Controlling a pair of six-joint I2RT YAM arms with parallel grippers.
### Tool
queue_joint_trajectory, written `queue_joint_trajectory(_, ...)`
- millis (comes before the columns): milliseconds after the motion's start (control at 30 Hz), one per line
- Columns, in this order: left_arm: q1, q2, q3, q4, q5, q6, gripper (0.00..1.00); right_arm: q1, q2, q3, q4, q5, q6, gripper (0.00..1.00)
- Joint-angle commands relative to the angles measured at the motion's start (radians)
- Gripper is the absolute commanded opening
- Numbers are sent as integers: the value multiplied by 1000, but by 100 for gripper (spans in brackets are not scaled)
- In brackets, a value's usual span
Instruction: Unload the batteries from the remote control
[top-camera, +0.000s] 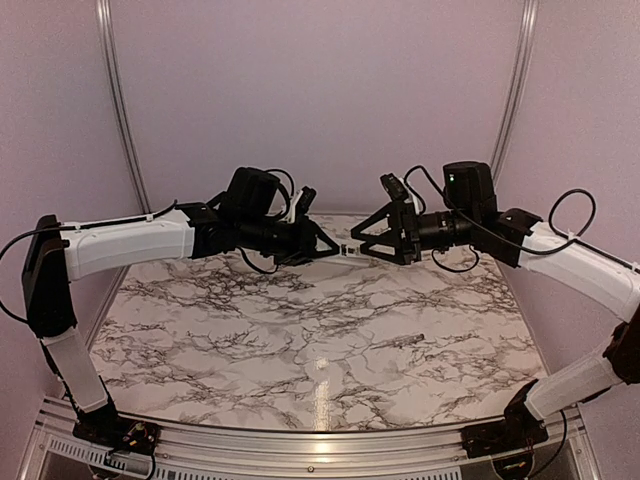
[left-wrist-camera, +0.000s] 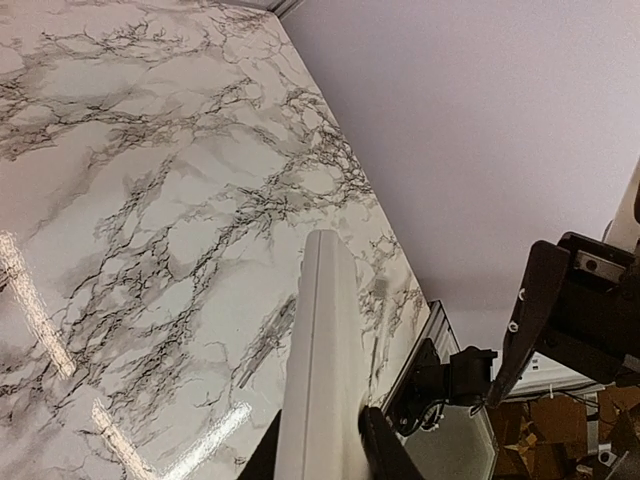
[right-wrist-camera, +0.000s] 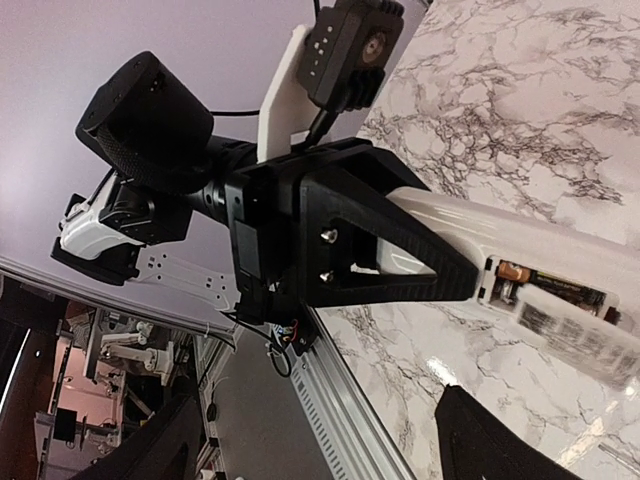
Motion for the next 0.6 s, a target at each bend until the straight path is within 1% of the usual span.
queue_joint_trajectory(0,-18,-10,7,43,9,21,0,13,27,-12,-26,25,-6,80)
queue_joint_trajectory(567,-11,-26,-24,15,-39,36,0,13,31,-39,-9,58,-3,80)
